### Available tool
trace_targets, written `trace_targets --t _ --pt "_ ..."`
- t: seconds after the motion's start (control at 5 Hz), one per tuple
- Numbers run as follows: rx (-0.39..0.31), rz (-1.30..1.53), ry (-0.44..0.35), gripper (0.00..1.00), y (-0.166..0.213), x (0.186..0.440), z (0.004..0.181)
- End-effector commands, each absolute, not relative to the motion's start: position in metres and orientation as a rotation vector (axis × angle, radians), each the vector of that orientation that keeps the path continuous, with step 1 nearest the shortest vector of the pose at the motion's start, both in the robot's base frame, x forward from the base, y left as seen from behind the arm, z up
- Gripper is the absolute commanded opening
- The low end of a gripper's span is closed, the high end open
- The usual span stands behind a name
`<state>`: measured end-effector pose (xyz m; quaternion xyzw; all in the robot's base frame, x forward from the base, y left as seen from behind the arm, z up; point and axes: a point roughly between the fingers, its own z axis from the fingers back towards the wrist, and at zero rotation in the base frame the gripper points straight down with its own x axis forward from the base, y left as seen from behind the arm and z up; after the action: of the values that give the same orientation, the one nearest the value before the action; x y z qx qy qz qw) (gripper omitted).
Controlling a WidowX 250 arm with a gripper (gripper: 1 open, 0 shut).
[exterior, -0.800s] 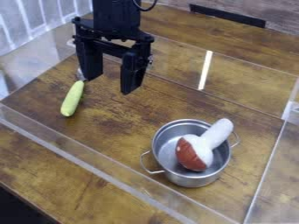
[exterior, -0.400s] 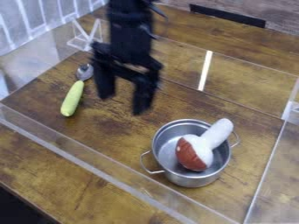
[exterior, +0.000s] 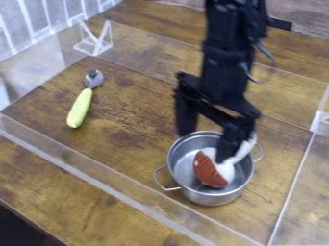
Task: Remove the mushroom from the silver pot and put it on the table
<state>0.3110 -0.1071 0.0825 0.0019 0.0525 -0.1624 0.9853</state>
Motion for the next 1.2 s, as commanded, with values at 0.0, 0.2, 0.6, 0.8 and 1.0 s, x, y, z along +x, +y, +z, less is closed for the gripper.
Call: trace_targets --t 0.0,0.2,0.6,0.8,1.0 --pt "0.016 -0.369 0.017 1.0 -0.119 0.327 0.084" --pt "0.013 -0.428 0.0 1.0 -0.113 0.34 0.075" --pt "-0.004 -0.429 -0.012 1.0 -0.101 0.357 0.063" --pt "-0.013 -0.406 -0.008 1.0 -0.1 0.365 0.055" --pt "-0.018 -0.398 -0.014 1.0 -0.101 0.371 0.046"
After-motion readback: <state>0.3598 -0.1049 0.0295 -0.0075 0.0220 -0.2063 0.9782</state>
